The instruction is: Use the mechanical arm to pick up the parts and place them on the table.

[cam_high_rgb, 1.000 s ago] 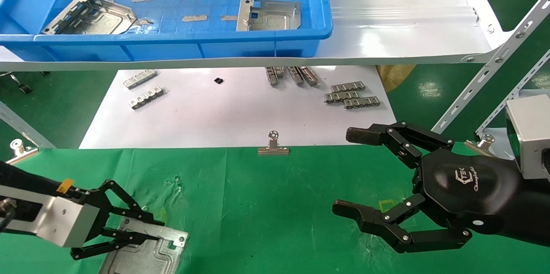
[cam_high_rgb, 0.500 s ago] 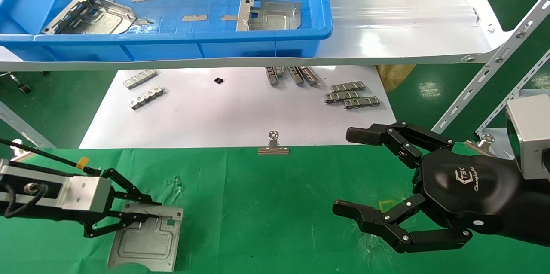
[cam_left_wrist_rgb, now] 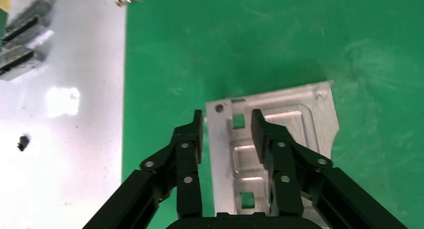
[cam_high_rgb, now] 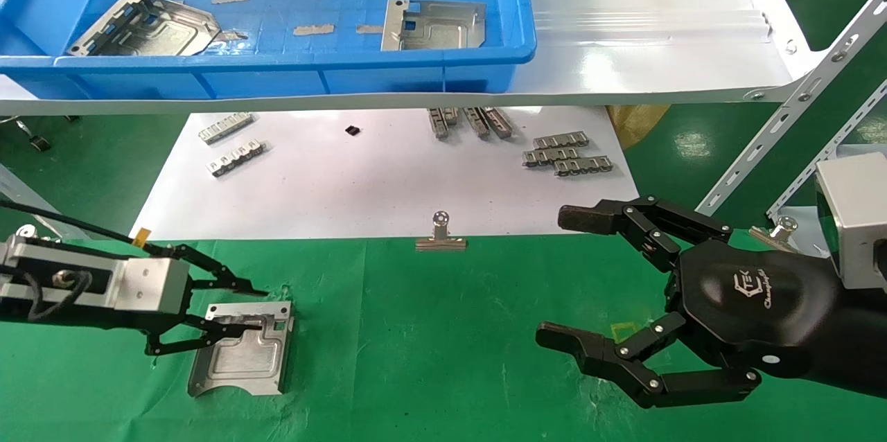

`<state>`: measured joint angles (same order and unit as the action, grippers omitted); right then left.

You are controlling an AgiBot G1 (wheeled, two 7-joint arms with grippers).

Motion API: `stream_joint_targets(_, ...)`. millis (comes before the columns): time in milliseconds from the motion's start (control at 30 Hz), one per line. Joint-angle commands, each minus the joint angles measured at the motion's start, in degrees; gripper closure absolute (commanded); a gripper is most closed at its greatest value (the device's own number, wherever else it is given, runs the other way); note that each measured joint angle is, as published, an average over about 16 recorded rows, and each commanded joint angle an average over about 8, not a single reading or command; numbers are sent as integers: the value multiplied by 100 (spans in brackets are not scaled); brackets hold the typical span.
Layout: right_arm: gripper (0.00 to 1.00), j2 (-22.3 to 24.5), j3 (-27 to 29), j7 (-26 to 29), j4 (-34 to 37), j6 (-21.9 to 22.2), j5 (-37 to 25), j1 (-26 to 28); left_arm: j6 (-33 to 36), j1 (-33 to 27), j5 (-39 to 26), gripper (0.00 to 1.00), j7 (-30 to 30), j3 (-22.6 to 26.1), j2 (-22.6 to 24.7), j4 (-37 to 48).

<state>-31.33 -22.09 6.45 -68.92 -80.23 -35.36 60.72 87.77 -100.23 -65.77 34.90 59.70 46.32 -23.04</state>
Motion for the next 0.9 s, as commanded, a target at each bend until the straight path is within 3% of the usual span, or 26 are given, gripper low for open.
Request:
stream_joint_targets(33,0,0,0,0,0,0,0,0,103,-56,33,0,-2,-23,30,72)
stream_joint_targets(367,0,0,0,0,1,2,1,-1,416,291,1034,0,-496,-228,-114,221)
stream_joint_targets(667,0,0,1,0,1,-1,1,-2,409,330,1031,0,-528,-265,-127,157)
stream_joint_targets(900,0,0,1,0,1,-1,1,-2,359,617,1142,0,-852,-600,-209,-269)
